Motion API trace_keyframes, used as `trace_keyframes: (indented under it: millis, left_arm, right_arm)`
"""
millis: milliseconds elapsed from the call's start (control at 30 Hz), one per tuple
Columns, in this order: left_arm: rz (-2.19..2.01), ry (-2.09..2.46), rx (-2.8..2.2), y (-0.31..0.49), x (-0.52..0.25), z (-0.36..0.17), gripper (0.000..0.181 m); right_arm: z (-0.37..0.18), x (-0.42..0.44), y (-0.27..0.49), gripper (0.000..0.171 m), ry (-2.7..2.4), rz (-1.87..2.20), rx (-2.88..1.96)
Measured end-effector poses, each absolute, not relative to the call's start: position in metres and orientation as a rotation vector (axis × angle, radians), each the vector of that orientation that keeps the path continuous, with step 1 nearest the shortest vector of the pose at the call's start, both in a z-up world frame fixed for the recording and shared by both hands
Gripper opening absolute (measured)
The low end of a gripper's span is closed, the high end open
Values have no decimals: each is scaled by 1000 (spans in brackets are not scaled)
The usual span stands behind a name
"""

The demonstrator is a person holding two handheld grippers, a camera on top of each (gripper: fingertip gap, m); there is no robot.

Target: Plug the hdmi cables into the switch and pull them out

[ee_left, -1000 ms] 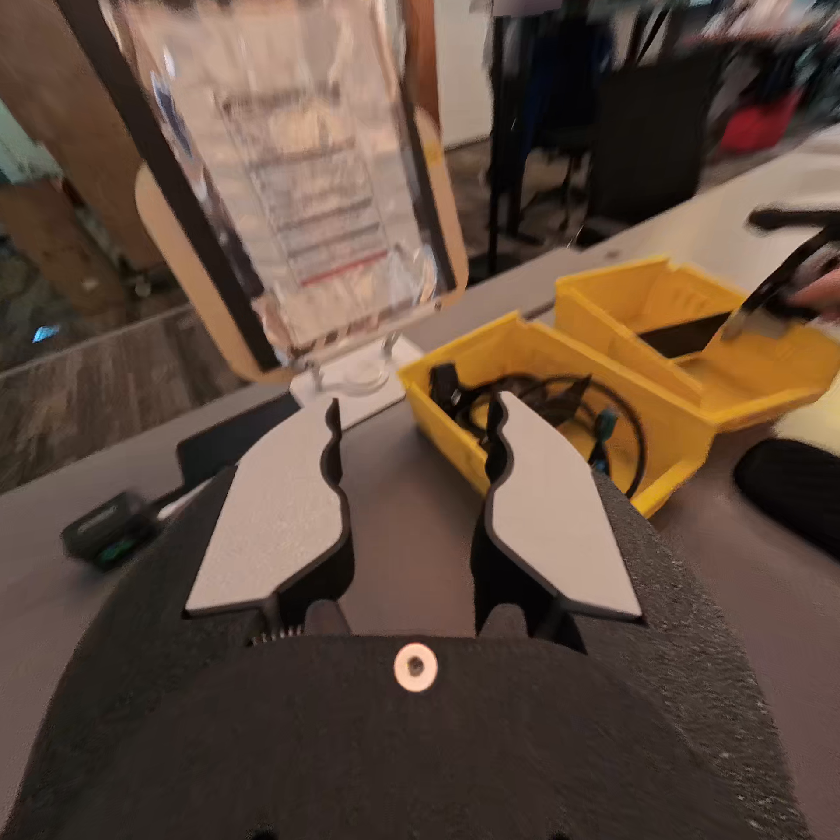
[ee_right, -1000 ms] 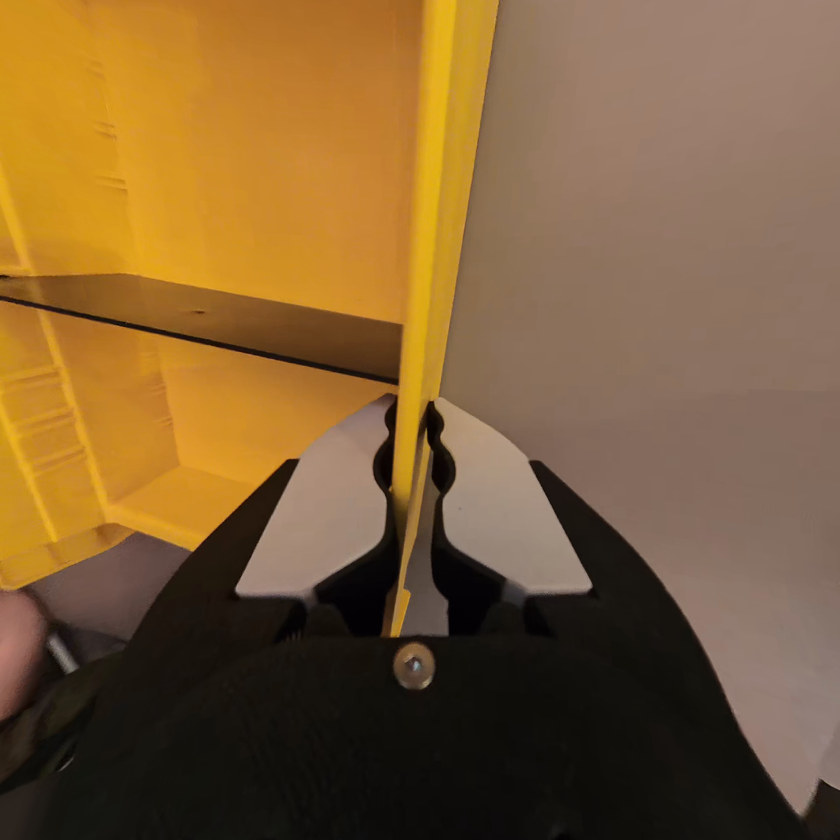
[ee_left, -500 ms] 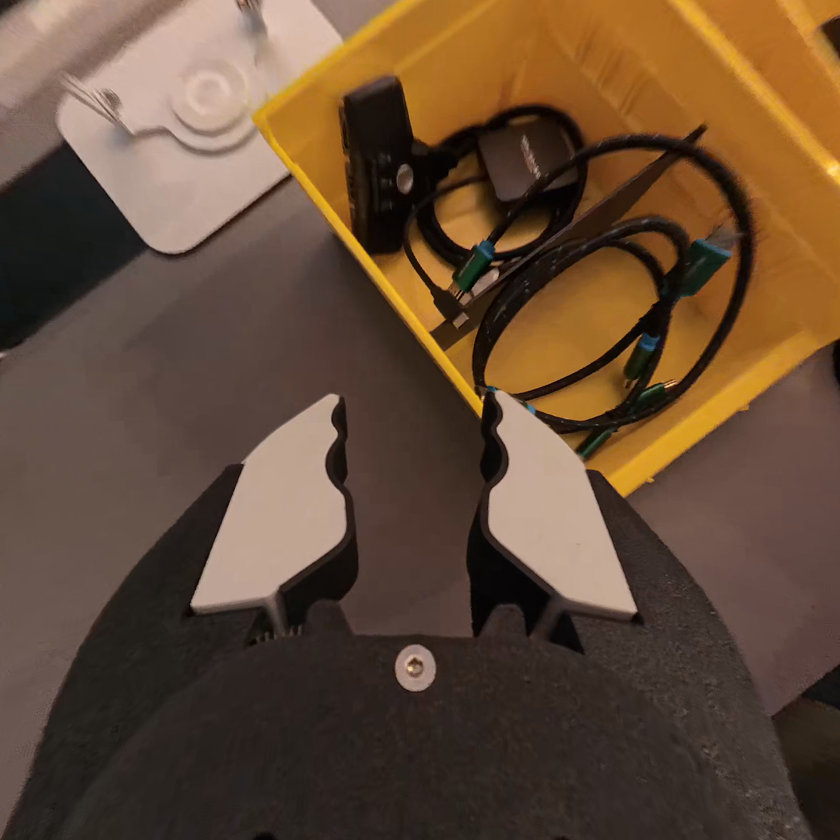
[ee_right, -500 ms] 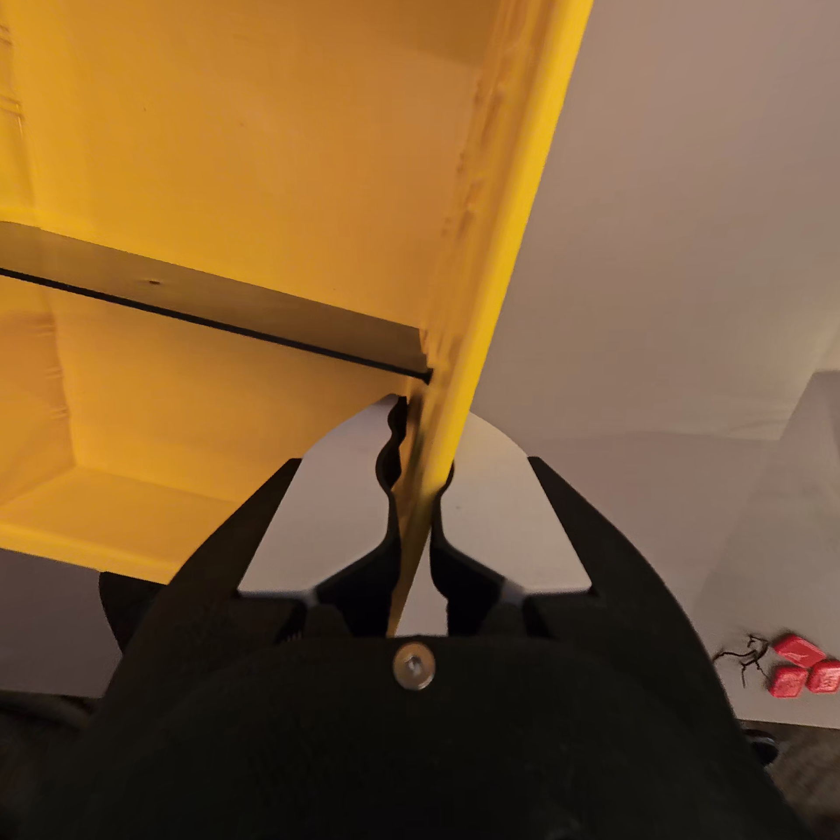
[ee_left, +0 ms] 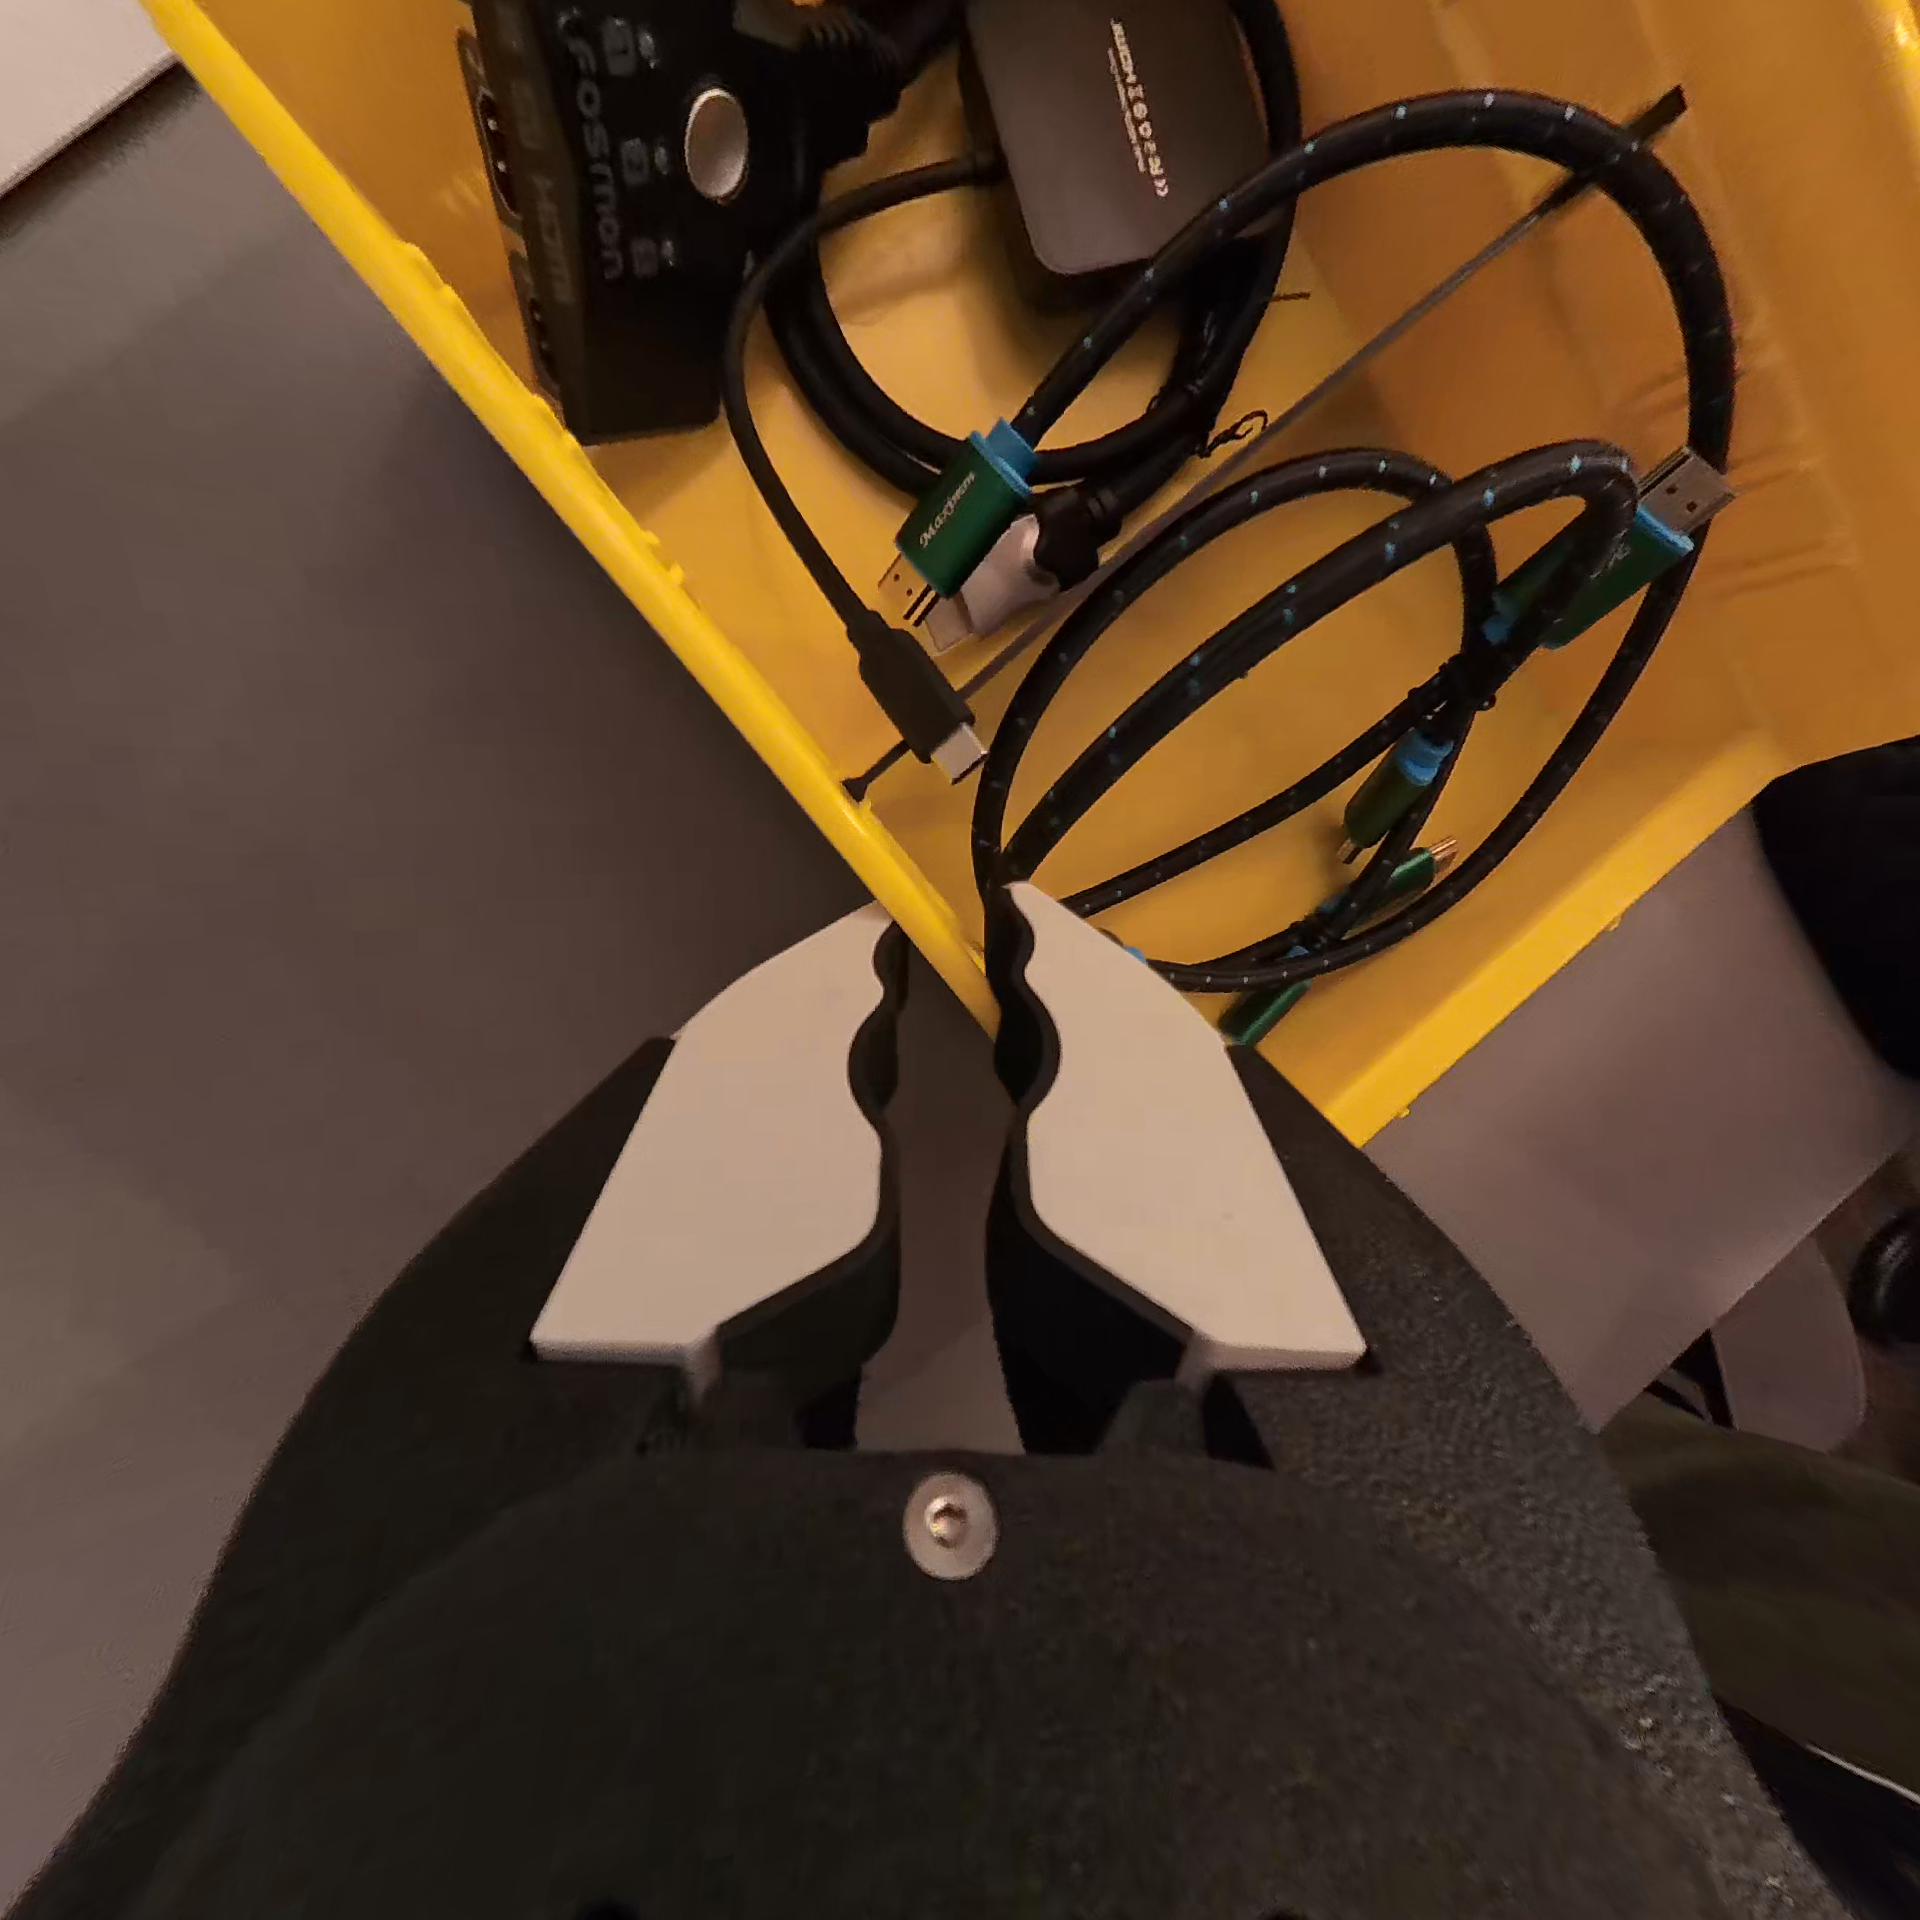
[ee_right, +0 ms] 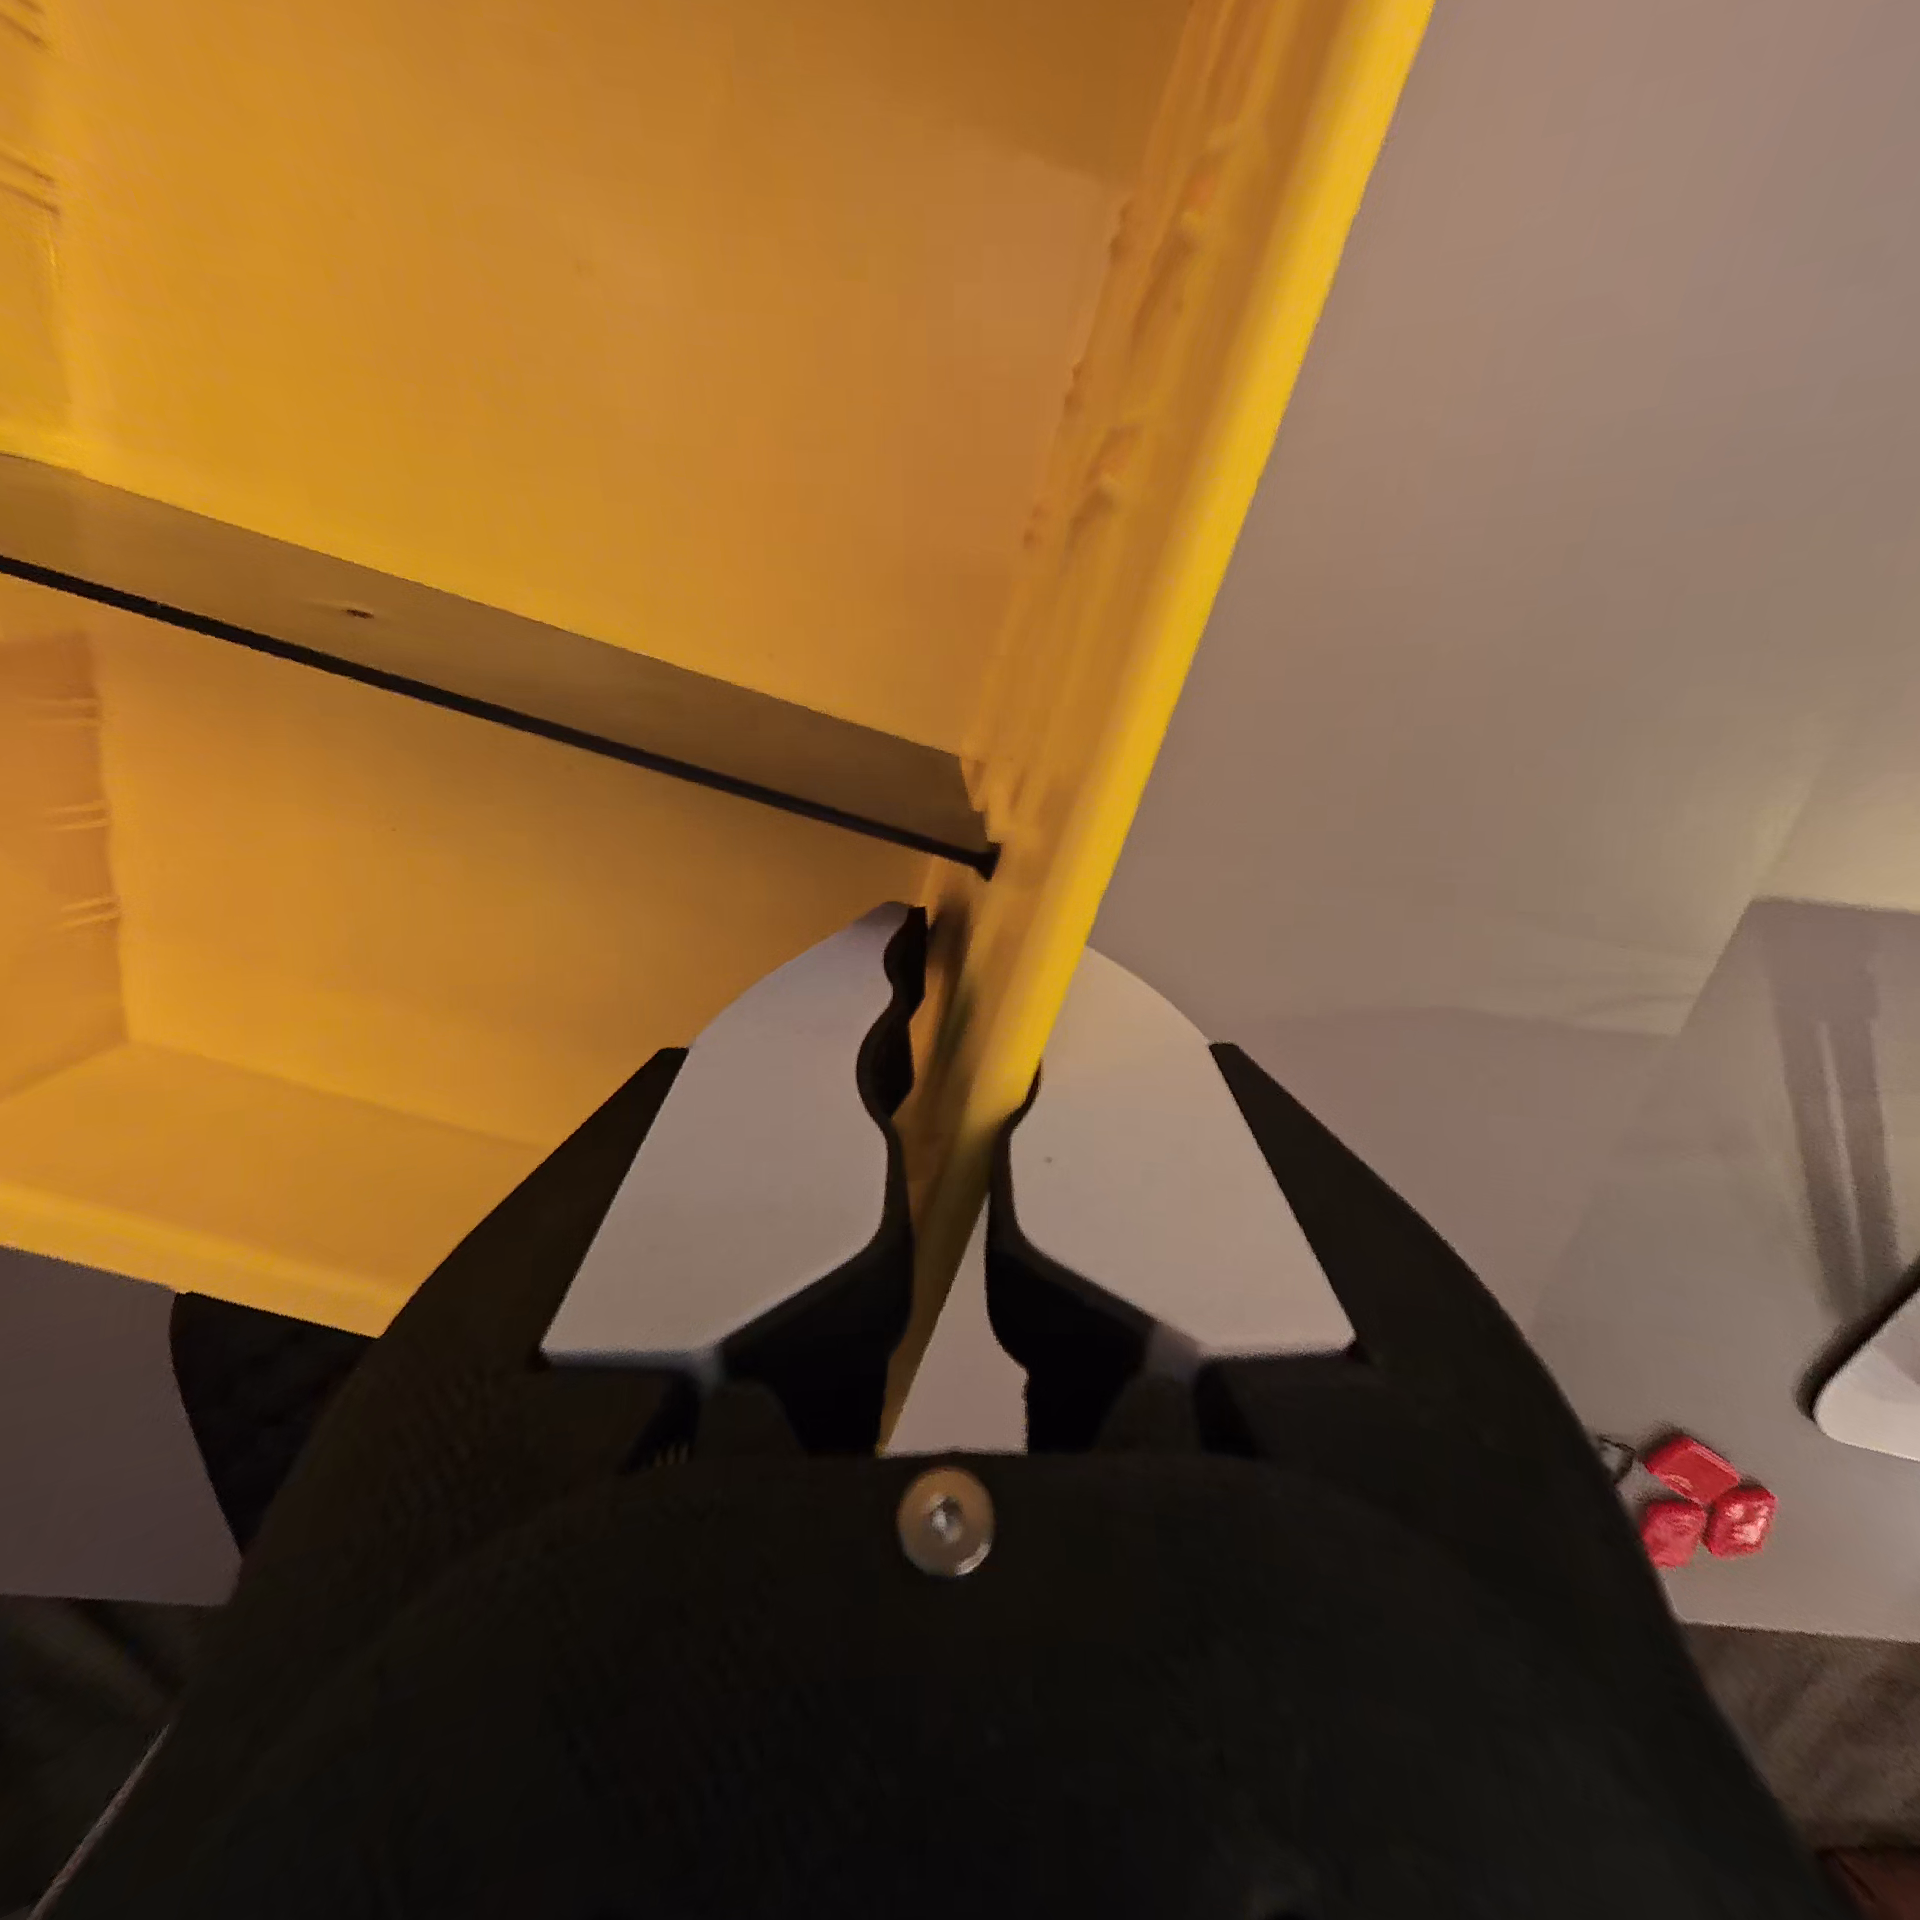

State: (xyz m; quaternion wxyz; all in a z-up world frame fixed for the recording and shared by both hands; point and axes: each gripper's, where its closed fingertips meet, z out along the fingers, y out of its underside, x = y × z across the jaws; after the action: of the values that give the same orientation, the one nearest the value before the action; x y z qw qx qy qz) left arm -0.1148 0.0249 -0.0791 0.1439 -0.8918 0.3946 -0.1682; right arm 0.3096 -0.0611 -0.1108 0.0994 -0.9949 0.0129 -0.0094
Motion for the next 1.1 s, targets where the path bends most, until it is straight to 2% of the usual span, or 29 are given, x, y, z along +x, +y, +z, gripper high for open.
trace_keyframes:
  millis: [167, 367, 733, 1100]
  left_arm:
    - [-482, 1025, -2656, 38, -154, -79, 10]
    - [-451, 723, -2721, 71, -241, -77, 5]
    - [-602, 66, -2633, 92, -384, -74, 10]
    - [-488, -2, -2551, 95, -428, -73, 7]
  right_arm:
    - [-108, 298, -58, 10, -15, -36, -2952]
    - [-121, 276, -51, 8, -39, 92, -2997]
    - [-123, 249, -42, 8, -15, 158, -3027]
    - [-124, 266, -63, 7, 30, 172, -3048]
